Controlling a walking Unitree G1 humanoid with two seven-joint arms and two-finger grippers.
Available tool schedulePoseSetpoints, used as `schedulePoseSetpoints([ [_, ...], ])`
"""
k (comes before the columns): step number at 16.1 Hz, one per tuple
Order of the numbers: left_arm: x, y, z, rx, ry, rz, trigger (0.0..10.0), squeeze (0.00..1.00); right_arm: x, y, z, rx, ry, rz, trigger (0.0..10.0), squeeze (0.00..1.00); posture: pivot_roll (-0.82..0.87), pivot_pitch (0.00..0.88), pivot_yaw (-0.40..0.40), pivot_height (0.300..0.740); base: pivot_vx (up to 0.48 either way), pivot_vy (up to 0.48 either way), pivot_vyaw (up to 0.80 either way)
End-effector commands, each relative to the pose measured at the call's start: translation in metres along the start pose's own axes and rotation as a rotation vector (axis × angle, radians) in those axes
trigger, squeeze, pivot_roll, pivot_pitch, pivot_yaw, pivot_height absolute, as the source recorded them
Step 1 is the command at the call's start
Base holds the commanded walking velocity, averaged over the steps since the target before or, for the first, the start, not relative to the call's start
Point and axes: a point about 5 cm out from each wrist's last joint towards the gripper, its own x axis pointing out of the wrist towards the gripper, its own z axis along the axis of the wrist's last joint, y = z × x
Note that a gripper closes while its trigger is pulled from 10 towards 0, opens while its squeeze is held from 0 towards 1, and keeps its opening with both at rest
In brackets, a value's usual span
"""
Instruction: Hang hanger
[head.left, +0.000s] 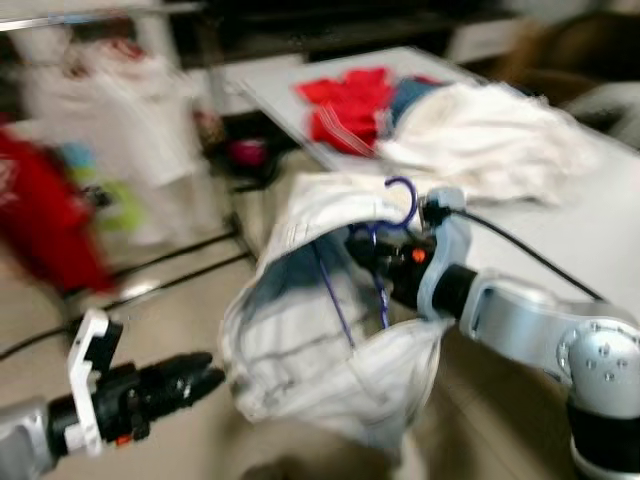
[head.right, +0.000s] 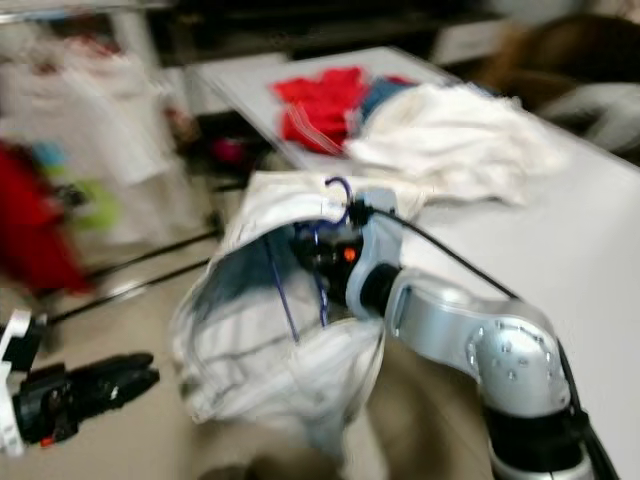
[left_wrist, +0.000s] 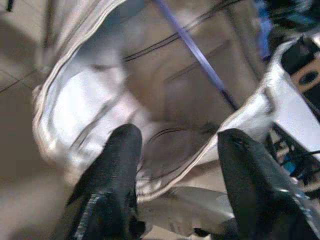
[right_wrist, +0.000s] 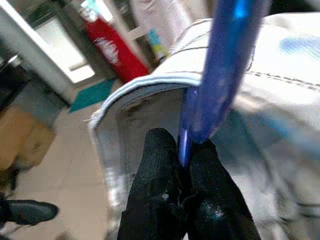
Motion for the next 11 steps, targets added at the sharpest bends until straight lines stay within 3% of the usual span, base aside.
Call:
schedulePoseSetpoints([
  [1,0.004,-0.005,0.024,0.092,-0.053,-0.009,10.0,1.00,0.003,0.003,0.007,-0.026,-0.040,0.019,10.0,0.00,0.03,0.009,-0.023,0.740,0.000,0.000,0.80],
  [4,0.040,0.010,0.052,0.296,-0.158,0.284,10.0,1.00,0.005,-0.012,-0.009,-0.089,-0.013,-0.051,10.0,0.00,0.05,0.001,-0.016,0.740,0.000,0.000,0.80],
  [5,0.052,0.009,0.055,0.345,-0.151,0.317,10.0,0.97,0.006,-0.018,-0.014,-0.081,-0.015,-0.074,10.0,0.00,0.06,0.000,-0.015,0.740,0.000,0.000,0.80],
  [6,0.071,0.005,0.054,0.410,-0.110,0.296,10.0,0.87,0.014,-0.025,-0.022,-0.069,-0.017,-0.125,10.0,0.00,0.05,0.000,-0.015,0.740,0.000,0.000,0.80],
  [7,0.074,0.005,0.054,0.409,-0.110,0.304,10.0,0.83,0.016,-0.026,-0.024,-0.069,-0.016,-0.132,10.0,0.00,0.05,0.000,-0.013,0.740,0.000,0.000,0.80],
  [8,0.078,0.008,0.054,0.411,-0.117,0.345,10.0,0.67,0.018,-0.026,-0.026,-0.077,-0.024,-0.138,10.0,0.00,0.05,0.000,-0.011,0.740,0.000,0.000,0.80],
  [9,0.083,0.007,0.054,0.435,-0.121,0.360,10.0,0.00,0.019,-0.027,-0.026,-0.085,-0.034,-0.141,10.0,0.00,0.06,0.000,-0.018,0.740,0.000,0.000,0.80],
  [11,0.093,0.005,0.054,0.444,-0.168,0.389,10.0,0.00,0.022,-0.035,-0.025,-0.120,-0.077,-0.210,10.0,0.00,0.05,0.000,-0.027,0.740,0.000,0.000,0.23],
])
